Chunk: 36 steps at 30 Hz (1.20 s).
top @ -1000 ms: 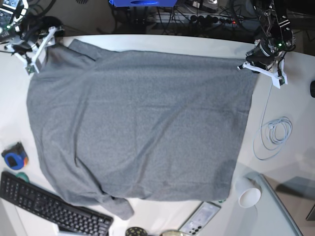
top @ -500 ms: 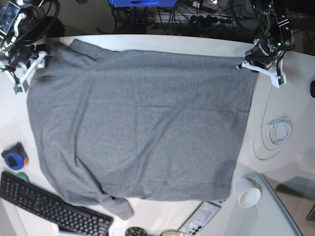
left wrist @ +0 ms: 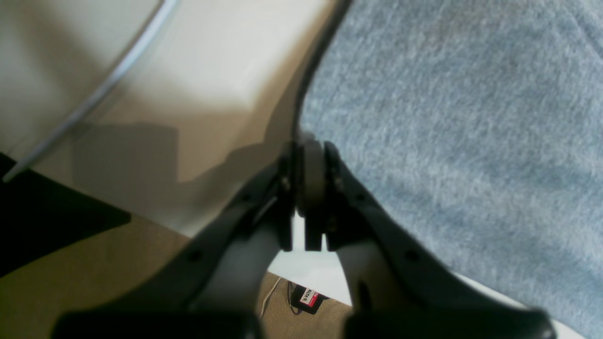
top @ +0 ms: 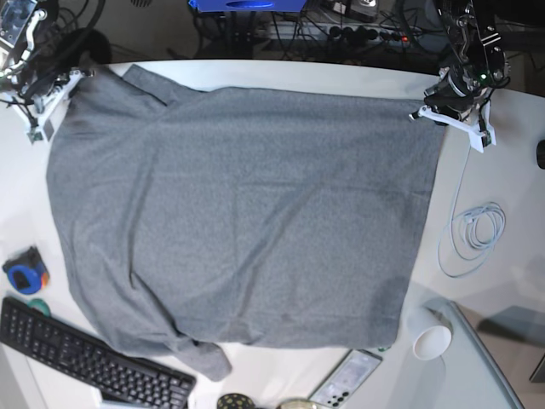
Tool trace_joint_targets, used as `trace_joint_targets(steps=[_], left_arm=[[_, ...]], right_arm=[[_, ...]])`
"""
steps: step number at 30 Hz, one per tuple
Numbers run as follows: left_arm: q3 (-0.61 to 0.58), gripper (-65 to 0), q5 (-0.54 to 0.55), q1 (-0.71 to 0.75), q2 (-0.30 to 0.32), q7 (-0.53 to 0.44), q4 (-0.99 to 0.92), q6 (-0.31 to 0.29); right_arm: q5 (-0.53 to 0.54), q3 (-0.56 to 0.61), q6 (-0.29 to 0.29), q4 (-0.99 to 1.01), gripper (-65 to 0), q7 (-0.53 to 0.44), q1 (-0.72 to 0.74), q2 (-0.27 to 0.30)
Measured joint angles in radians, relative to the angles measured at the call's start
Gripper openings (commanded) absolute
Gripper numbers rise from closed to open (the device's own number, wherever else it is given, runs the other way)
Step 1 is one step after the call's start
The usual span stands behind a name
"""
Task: Layout the t-shirt on the table in an organized manner, then fold the t-shirt properly
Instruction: 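Hold the shirt edge taut between both grippers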
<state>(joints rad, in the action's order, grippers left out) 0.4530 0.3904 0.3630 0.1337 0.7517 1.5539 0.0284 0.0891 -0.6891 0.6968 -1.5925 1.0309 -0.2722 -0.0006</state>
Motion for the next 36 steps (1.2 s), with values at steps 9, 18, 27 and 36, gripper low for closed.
trace_joint_targets(steps=[9, 18, 27, 36], left_arm=[[0.000, -65.0, 0.000, 0.009, 0.000, -0.001, 0.068, 0.000], [-0.001, -65.0, 0.000, 0.014, 0.000, 0.000, 0.065, 0.000], [-0.001, -65.0, -0.001, 0.014, 0.000, 0.000, 0.065, 0.000], [-0.001, -65.0, 0.000, 0.045, 0.000, 0.005, 0.091, 0.000]], right_arm=[[-0.004, -0.019, 0.000, -0.066, -60.8, 0.066, 0.001, -0.022], [0.098, -0.073, 0.000, -0.122, -23.9, 0.069, 0.003, -0.061], [0.091, -0.070, 0.000, -0.003, -32.0, 0.063, 0.019, -0.066], [0.090, -0.070, 0.000, -0.159, -64.4, 0.137, -0.018, -0.069]])
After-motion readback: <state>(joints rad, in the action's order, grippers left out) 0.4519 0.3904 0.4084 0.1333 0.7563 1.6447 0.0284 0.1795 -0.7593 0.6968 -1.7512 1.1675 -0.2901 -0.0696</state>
